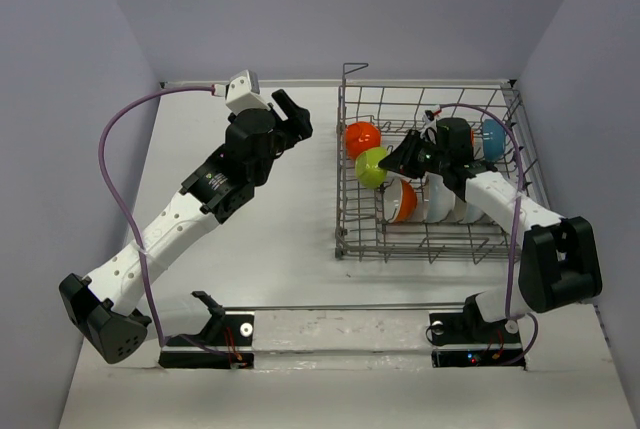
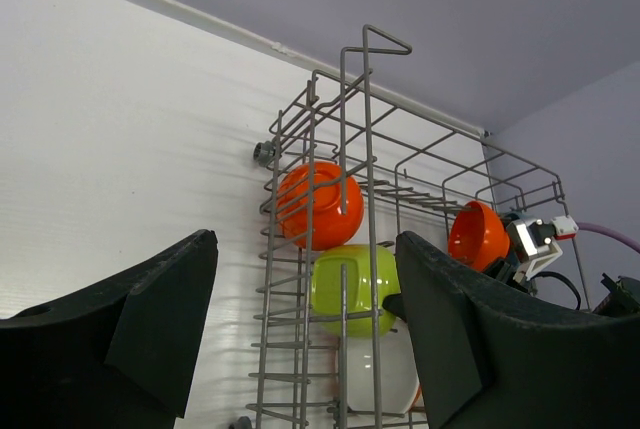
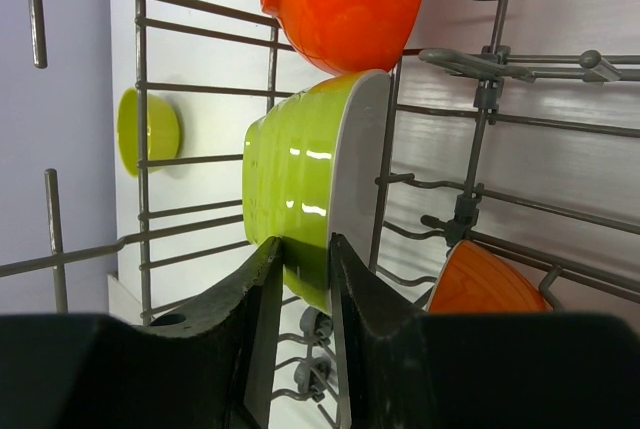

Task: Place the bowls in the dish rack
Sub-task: Turn the bowl upside down over the dish rack.

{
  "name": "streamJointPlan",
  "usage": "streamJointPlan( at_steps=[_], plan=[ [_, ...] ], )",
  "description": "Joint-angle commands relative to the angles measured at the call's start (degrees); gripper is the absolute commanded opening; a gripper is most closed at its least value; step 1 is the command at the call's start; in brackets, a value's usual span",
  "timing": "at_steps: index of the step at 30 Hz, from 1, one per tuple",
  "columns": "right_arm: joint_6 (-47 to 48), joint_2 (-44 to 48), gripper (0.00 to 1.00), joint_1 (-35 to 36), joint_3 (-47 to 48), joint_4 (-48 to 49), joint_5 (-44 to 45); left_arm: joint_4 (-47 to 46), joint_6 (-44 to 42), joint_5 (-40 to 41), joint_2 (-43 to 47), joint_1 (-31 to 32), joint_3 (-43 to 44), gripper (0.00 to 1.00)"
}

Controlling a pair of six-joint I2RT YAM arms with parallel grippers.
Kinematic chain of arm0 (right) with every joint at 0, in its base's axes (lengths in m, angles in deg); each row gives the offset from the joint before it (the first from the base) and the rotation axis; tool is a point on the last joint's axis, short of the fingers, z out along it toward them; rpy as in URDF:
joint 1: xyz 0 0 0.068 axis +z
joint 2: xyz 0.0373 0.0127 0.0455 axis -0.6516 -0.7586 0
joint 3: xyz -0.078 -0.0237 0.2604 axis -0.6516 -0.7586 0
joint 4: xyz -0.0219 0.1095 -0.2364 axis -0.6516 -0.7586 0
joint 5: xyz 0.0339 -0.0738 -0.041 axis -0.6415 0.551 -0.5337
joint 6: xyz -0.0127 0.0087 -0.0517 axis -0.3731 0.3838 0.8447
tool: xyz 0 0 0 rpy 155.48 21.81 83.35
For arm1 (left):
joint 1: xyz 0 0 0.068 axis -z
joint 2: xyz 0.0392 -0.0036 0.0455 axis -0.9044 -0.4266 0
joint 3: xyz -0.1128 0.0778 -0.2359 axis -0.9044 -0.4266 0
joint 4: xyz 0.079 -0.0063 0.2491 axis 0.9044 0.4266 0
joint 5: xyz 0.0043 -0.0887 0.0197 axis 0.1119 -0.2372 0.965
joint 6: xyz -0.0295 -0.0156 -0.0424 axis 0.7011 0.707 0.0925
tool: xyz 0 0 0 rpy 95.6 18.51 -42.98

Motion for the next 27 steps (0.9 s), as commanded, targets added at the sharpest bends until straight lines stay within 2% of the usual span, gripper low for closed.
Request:
streamJointPlan(
  at_steps=[1, 27],
  plan=[
    [4.61, -1.68, 0.29, -1.06, -2.45, -7.92, 7.58, -1.7, -0.36, -0.22, 0.18, -0.28, 0.19, 0.8],
    [7.6, -2.91, 0.29, -0.53, -1.4, -10.12, 8.02, -2.4, -0.28, -0.83, -0.52, -0.28, -0.16, 0.8]
  ],
)
